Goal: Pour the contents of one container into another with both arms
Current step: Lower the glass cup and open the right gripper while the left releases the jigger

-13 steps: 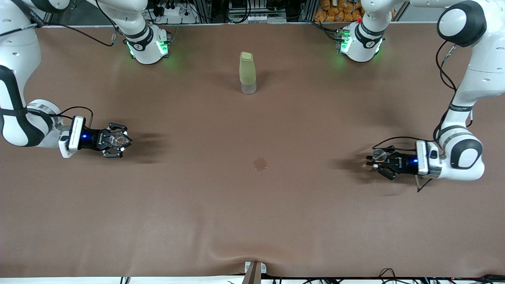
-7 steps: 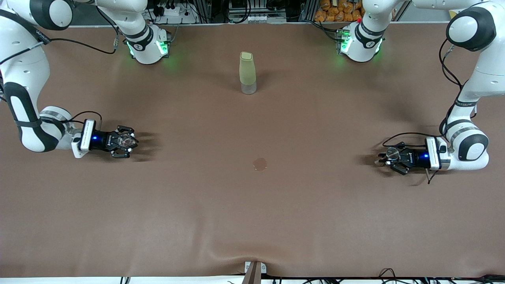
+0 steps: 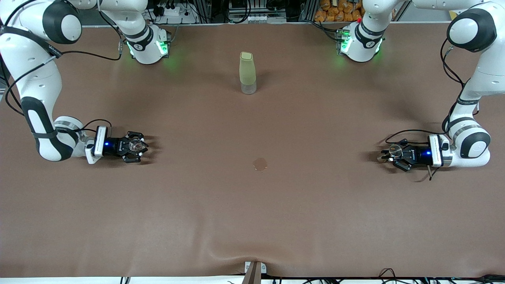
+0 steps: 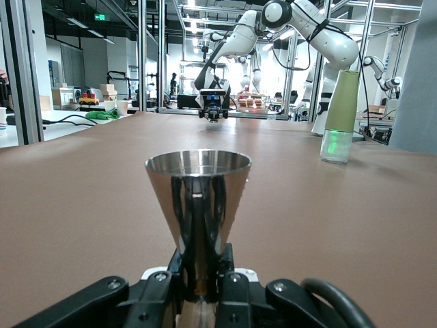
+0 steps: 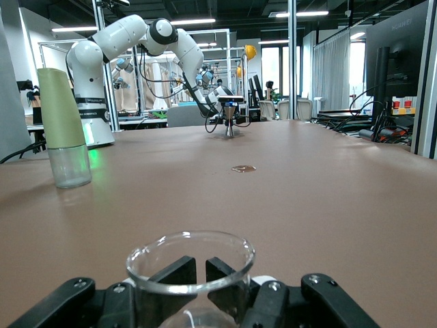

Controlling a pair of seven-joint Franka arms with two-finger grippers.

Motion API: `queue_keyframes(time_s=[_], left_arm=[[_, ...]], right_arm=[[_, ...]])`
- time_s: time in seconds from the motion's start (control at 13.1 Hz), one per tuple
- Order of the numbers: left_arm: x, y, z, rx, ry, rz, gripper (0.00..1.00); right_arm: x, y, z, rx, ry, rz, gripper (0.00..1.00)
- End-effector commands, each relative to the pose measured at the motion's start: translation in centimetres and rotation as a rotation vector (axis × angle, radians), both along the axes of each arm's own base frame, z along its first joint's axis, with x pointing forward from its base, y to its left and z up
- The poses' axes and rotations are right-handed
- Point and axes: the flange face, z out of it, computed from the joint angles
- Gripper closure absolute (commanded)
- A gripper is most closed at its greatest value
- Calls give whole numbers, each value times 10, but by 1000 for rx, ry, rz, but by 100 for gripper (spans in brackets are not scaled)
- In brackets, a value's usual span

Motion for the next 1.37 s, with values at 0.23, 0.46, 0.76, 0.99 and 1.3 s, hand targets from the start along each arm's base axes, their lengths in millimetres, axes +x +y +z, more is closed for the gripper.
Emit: queue_keyframes(time_s=[0.23,0.46,0.76,0.99,1.3], left_arm=[[-4,-1,-6,-16,-1,-25,100],[-4,-2,-7,-14,-4,-27,100],[-4,-2,-7,-10,-4,-34,81],[2,-1,-3,2,-42,-41,0],[0,28,9,73,-4,-25,0]], right_arm=[[15,-4,-22,-29,-59,-14,100],[17,-4,-23,-25,-54,-18,98],[16,-6,-23,-30,-51,-18,18],[15,-16,-24,-52,-66,-25,2],[9,-49,-19,-116,-54,-34,0]])
